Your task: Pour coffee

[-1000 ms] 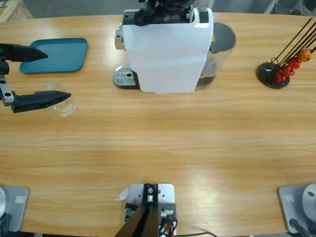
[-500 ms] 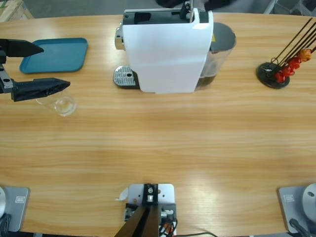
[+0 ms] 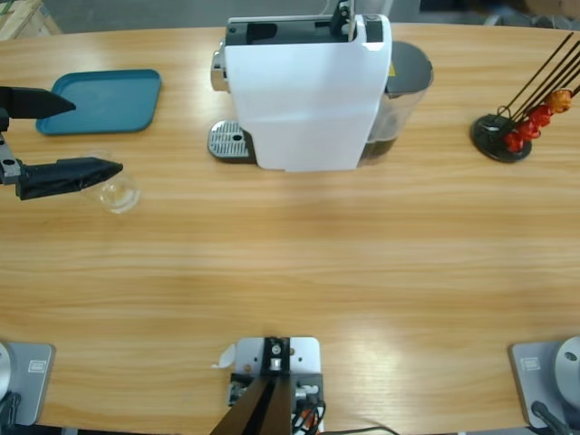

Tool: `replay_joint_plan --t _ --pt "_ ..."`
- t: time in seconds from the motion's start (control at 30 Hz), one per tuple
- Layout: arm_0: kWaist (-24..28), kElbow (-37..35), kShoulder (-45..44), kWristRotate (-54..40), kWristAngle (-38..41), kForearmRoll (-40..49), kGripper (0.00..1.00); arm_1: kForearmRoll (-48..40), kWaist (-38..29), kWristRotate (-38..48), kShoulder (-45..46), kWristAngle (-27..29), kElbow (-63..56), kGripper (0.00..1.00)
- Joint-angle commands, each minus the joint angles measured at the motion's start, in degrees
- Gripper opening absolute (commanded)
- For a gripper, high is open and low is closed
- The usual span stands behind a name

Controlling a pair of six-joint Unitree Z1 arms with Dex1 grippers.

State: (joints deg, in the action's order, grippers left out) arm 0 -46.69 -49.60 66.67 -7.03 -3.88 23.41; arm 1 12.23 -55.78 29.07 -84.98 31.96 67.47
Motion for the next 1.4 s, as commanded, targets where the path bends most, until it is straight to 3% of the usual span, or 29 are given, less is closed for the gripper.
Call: replay_joint_plan --t 0.03,0.27,0.4,0.73,0.97,1.4 --pt "-0.4 1.1 -2.7 -1.4 -0.7 1.9 0.995 -10.2 1.8 5.0 -0.9 5.0 2.2 0.0" --pt "-0.4 1.8 -2.3 -1.8 -0.6 1.7 0.996 -13.3 5.7 18.4 -2.9 4.8 3.4 0.0" --pt "-0.4 1.9 -1.6 -1.8 -0.6 1.2 0.996 -14.2 6.7 21.2 -5.8 4.5 3.7 0.0" --pt "-0.4 2.3 -0.3 -2.0 -0.5 0.6 0.996 -16.4 4.7 22.2 -10.2 3.2 4.0 0.0" --pt "-0.4 2.4 0.4 -2.0 -0.5 -0.3 0.996 -16.4 -0.6 21.9 -9.9 4.4 3.9 0.0" --pt "-0.4 3.3 -1.5 -1.9 -0.5 -0.1 0.996 -16.4 -1.3 21.7 -12.6 3.8 4.4 0.0"
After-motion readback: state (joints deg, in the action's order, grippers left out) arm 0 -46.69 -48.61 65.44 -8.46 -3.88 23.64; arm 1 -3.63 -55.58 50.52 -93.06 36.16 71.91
